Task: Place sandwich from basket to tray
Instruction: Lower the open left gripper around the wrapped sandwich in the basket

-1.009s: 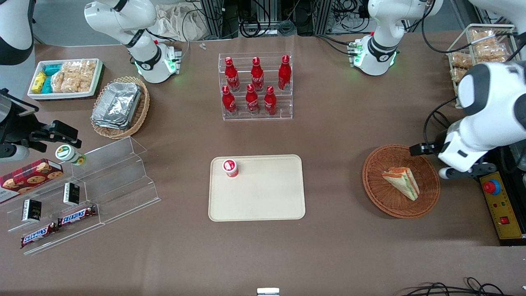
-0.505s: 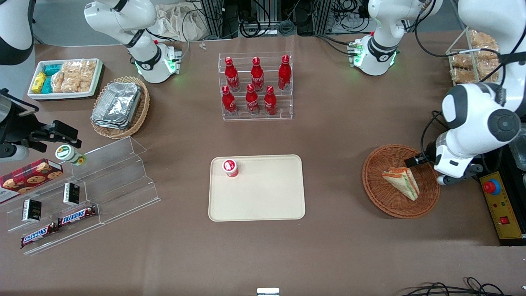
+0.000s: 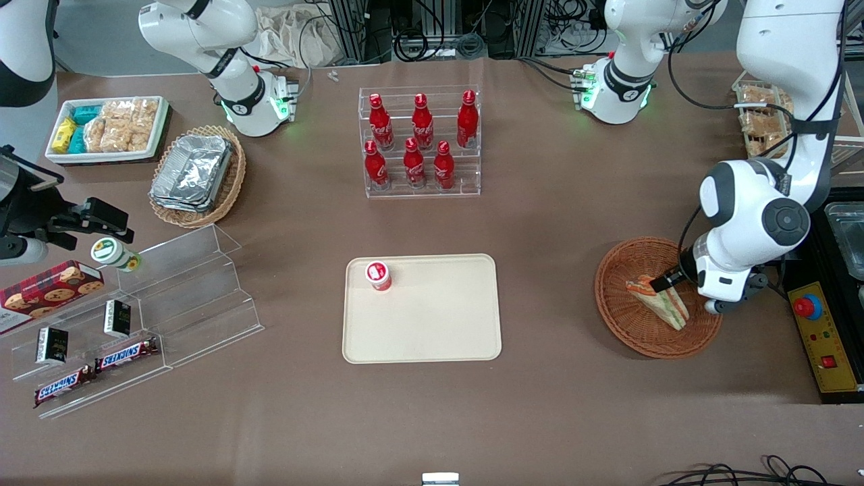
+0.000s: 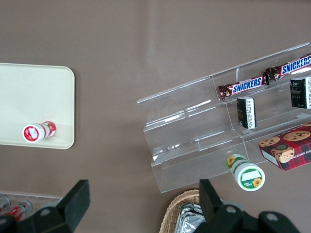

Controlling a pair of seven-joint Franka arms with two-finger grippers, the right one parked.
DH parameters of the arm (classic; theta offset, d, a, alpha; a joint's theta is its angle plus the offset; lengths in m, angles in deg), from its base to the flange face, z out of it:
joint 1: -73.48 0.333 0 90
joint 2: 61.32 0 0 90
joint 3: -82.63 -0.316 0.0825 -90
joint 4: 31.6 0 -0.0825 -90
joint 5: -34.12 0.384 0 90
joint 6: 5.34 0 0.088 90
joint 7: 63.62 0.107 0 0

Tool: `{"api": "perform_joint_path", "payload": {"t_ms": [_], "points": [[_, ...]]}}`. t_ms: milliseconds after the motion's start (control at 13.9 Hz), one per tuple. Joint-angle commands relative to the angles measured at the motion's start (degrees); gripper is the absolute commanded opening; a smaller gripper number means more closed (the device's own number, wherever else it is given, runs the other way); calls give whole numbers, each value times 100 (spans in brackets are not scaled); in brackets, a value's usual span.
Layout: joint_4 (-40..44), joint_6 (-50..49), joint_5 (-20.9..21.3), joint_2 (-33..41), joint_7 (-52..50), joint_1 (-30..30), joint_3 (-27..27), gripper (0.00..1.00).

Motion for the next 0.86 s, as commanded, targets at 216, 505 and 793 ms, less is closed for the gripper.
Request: {"api": "perform_joint_path", "payload": {"t_ms": [216, 505, 793], "points": [[44, -434, -30, 226, -216, 22, 1, 99], [430, -1184, -47, 447, -242, 22, 1, 99], [782, -1001, -354, 96, -488, 22, 1, 99]]}}
